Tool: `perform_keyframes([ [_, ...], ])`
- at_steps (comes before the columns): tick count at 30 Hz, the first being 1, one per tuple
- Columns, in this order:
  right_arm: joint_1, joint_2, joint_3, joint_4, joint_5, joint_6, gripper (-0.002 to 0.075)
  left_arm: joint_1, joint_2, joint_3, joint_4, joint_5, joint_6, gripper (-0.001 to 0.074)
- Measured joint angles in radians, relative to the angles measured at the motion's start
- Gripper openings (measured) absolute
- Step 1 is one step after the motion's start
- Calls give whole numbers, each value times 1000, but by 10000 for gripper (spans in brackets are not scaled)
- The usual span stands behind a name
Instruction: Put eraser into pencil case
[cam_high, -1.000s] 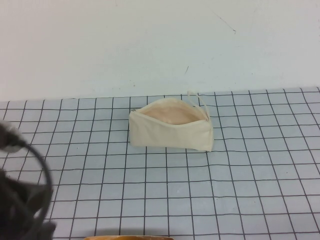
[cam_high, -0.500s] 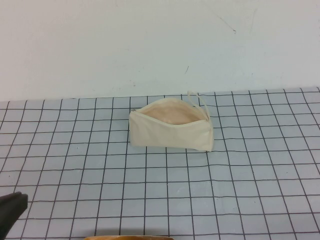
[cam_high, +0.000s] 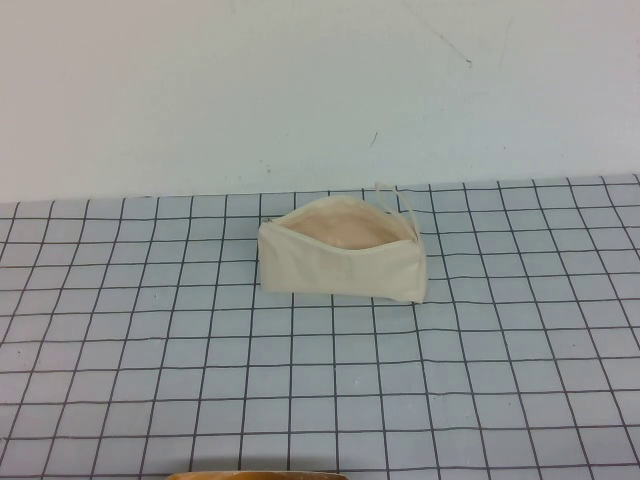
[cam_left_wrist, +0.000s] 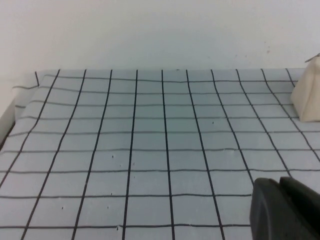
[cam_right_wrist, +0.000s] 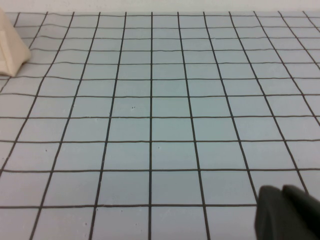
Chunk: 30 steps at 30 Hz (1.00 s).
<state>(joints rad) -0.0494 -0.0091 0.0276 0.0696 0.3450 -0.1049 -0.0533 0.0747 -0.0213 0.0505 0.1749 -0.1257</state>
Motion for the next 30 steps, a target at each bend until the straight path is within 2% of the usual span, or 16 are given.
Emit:
perform_keyframes([
  [9, 0, 0, 0, 0, 0, 0, -2, 13, -84, 47, -41, 135, 41, -1],
  [30, 0, 0, 0, 0, 0, 0, -2, 13, -84, 44, -58, 151, 74, -1],
])
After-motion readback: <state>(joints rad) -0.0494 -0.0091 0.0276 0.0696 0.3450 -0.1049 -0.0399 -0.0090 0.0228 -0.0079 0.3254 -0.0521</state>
